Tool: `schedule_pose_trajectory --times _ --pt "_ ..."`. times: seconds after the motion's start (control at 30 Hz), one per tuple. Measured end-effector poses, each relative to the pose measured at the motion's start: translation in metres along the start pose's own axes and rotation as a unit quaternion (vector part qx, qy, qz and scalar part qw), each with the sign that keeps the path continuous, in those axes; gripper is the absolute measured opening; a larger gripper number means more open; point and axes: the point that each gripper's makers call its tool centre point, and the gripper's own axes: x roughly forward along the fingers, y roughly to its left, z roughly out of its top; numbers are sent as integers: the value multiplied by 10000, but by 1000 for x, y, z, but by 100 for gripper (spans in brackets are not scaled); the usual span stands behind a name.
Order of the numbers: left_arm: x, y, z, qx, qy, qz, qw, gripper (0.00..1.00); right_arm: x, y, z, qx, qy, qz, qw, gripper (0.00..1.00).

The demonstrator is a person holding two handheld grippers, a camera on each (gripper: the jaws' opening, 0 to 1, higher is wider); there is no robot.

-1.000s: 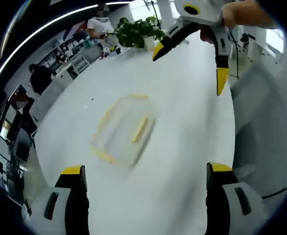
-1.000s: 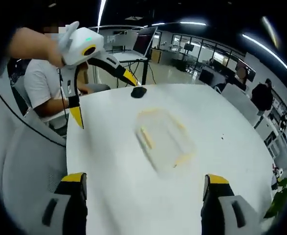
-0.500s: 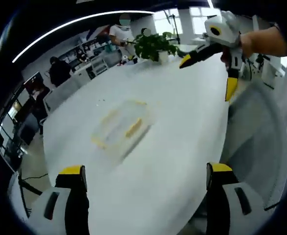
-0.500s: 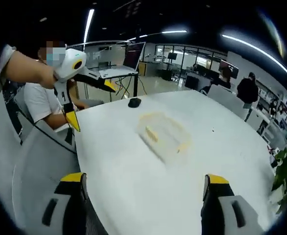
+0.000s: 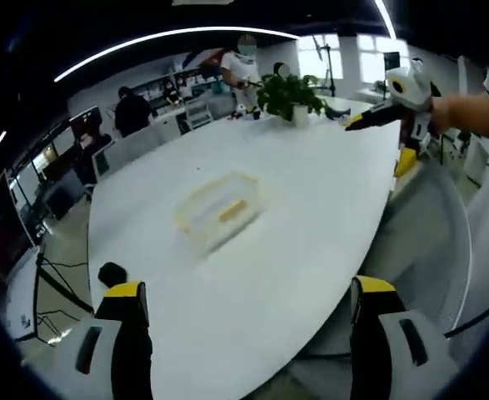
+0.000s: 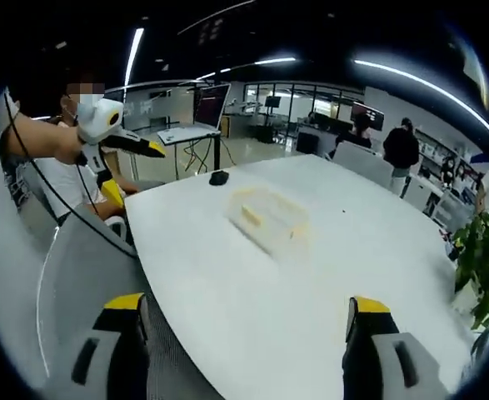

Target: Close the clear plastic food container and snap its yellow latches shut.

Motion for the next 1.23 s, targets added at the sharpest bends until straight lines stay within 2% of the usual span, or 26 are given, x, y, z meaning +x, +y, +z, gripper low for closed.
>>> schedule_pose_trajectory --times 0.07,0.17,0.33,0.47,1.03,1.23 --pt "-3 -4 -4 -85 13 -5 10000 99 -9 1 -5 150 -26 -28 9999 99" --pt "-7 -7 -7 -163 24 5 9999 99 -16 4 -11 160 -7 -83 9998 99" --pt "-8 -11 -17 -334 81 12 9994 98 -20 5 -17 288 -14 -127 9995 99" --pt "-5 -15 -24 -325 167 15 9993 99 -18 6 -24 338 58 -123 9993 99" --pt "-7 -20 -35 -577 208 9 9981 99 -13 9 -27 451 29 -43 9990 99" --pt "-6 -20 -37 -502 234 -3 9985 99 -10 12 -28 544 11 14 9985 99"
